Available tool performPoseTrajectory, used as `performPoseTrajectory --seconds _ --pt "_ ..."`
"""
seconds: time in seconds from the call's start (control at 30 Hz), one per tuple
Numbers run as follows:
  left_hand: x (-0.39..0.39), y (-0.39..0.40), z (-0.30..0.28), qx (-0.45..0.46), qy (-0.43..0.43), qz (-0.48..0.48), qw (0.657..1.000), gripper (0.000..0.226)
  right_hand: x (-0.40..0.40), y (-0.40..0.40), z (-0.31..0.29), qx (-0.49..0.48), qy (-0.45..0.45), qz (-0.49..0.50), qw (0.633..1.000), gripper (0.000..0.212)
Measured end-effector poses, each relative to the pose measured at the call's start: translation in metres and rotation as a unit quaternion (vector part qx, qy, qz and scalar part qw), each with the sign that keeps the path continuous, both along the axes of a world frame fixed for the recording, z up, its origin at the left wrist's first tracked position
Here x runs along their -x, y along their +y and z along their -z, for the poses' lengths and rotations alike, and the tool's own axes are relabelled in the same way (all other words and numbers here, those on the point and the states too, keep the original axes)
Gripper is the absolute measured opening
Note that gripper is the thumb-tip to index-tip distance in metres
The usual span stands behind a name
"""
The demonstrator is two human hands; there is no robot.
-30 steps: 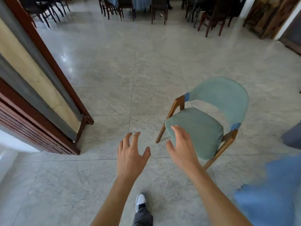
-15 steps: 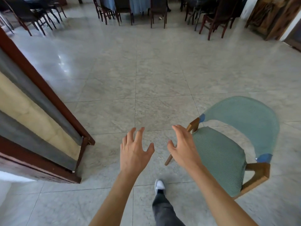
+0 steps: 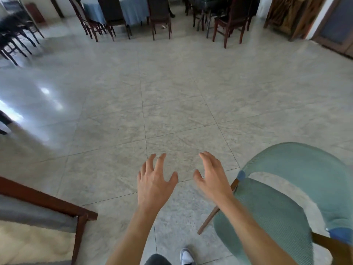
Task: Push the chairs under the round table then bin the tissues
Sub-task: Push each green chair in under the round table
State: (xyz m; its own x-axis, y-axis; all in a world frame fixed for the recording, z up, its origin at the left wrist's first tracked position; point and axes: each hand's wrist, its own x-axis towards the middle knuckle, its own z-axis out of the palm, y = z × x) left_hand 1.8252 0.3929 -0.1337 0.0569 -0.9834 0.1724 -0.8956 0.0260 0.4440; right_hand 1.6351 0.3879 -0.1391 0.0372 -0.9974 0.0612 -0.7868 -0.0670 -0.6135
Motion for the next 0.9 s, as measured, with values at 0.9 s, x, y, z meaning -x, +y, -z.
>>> performPoseTrajectory --seconds 0.9 --pt "0.237 -0.451 0.01 -0.045 -0.013 0.389 0.92 0.064 0.185 -0.315 0.015 -0.005 -0.02 0.408 0.913 0.058"
